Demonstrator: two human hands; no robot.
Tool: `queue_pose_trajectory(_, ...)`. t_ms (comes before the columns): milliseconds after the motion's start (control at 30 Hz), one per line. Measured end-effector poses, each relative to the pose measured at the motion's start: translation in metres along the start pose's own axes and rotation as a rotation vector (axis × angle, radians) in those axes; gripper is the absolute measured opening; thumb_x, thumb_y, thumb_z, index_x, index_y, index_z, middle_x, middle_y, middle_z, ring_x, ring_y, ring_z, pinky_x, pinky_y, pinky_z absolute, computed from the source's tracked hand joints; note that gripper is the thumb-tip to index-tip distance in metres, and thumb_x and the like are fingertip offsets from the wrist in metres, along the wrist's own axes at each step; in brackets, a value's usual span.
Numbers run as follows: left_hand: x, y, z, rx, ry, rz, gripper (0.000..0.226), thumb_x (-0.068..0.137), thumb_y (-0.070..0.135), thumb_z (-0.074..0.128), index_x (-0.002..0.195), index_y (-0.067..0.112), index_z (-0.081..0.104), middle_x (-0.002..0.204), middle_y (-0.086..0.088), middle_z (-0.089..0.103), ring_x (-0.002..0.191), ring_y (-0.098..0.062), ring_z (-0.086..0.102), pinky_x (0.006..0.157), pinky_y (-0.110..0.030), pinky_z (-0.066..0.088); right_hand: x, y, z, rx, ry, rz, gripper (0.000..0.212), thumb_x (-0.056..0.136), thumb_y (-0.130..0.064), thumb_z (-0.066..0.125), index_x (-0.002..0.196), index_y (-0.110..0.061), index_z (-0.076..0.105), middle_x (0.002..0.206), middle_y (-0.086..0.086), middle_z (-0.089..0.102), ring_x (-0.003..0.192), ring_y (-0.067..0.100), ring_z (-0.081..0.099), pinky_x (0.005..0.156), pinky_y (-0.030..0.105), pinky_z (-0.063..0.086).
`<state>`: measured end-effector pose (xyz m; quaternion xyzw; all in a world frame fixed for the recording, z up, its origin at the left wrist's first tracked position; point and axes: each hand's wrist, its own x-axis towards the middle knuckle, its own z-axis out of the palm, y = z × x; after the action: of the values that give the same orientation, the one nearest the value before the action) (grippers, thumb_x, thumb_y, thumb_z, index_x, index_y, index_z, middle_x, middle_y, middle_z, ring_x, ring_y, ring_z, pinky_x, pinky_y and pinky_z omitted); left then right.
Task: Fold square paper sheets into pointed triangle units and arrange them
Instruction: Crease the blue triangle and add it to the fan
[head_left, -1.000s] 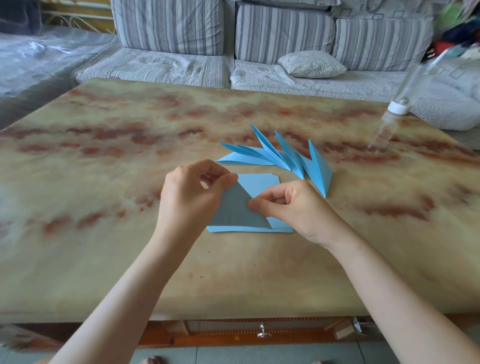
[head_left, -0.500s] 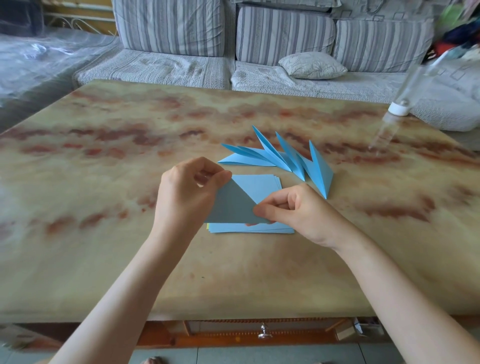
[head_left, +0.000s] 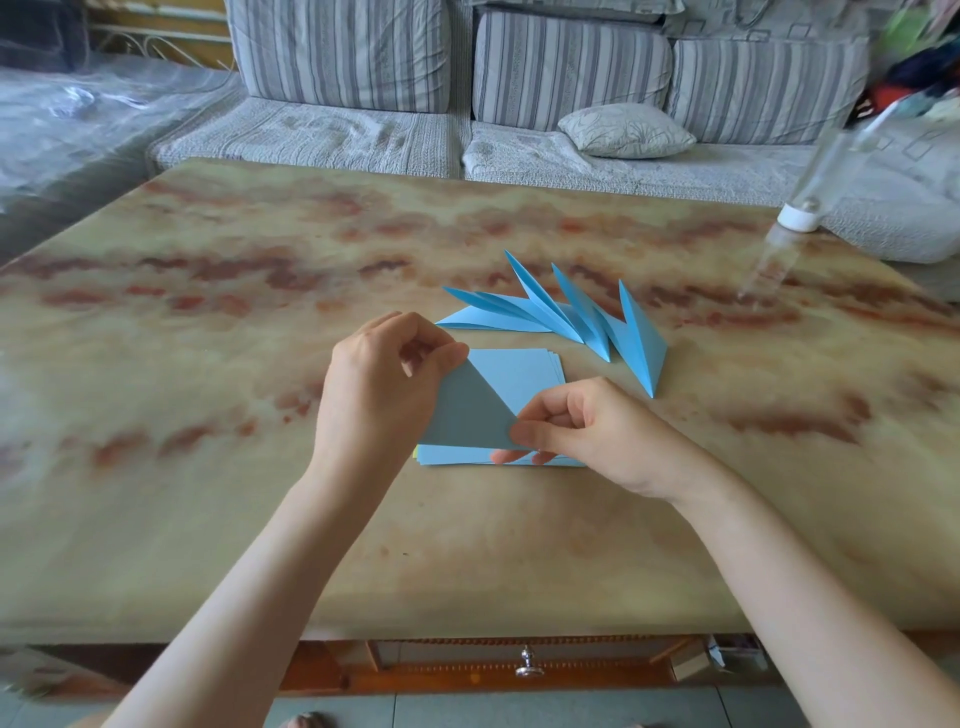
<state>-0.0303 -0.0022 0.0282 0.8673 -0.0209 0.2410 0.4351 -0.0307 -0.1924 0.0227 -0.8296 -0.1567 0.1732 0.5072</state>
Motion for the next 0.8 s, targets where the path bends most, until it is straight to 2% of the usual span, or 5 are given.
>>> queue_pose_trajectory(200,0.0003,-0.0014,-0.0009,0.0,0.023,0.016,0.006,0.081,0.015,0.07,0.076,0.014,0.067,0.077,0.002,0.064,0.074,-0.003,0.053,0.063,-0.007,0.034,-0.0021,-0.0019,-0.0032,0.084,-0.024,0.01,0.024,0.091,-0.02,0.063,0.097,0.002,0.07,0.091,0.005,0.076,0.092,0.012,0.071,0.08,0.023,0.053)
queue_pose_trajectory(333,0.0009,-0.0025,-0.0001,0.012,0.019,0.024,0.006,0.082,0.016,0.07,0.077,0.013,0.067,0.078,0.002,0.064,0.072,-0.001,0.052,0.061,-0.006,0.033,-0.0034,-0.002,-0.0041,0.048,-0.015,0.011,0.029,0.09,-0.028,0.062,0.094,0.0,0.072,0.09,0.002,0.076,0.09,0.006,0.069,0.08,0.017,0.051)
queue_pose_trajectory(533,0.0014,-0.003,0.0005,0.003,0.026,0.024,0.006,0.082,0.016,0.07,0.077,0.013,0.067,0.077,0.004,0.063,0.07,0.002,0.051,0.062,-0.005,0.033,-0.0029,-0.0048,-0.003,-0.034,0.014,0.017,0.024,0.093,-0.028,0.057,0.081,-0.01,0.068,0.08,0.0,0.076,0.078,0.004,0.069,0.065,0.022,0.046)
queue_pose_trajectory(633,0.0014,-0.0034,0.0003,0.008,0.029,0.018,0.006,0.082,0.016,0.07,0.078,0.013,0.067,0.074,0.009,0.06,0.07,0.004,0.051,0.061,-0.004,0.033,-0.0021,-0.006,-0.0008,-0.101,0.014,0.041,0.026,0.094,-0.033,0.055,0.079,-0.014,0.065,0.079,-0.002,0.076,0.077,0.004,0.068,0.061,0.015,0.04)
queue_pose_trajectory(800,0.0023,-0.005,0.0008,0.02,0.034,0.021,0.006,0.082,0.016,0.07,0.078,0.013,0.068,0.076,0.007,0.061,0.069,0.003,0.05,0.061,-0.005,0.033,-0.0027,-0.0069,0.002,-0.097,0.026,0.046,0.031,0.096,-0.032,0.053,0.082,-0.006,0.063,0.078,0.0,0.076,0.072,0.001,0.067,0.056,0.002,0.037)
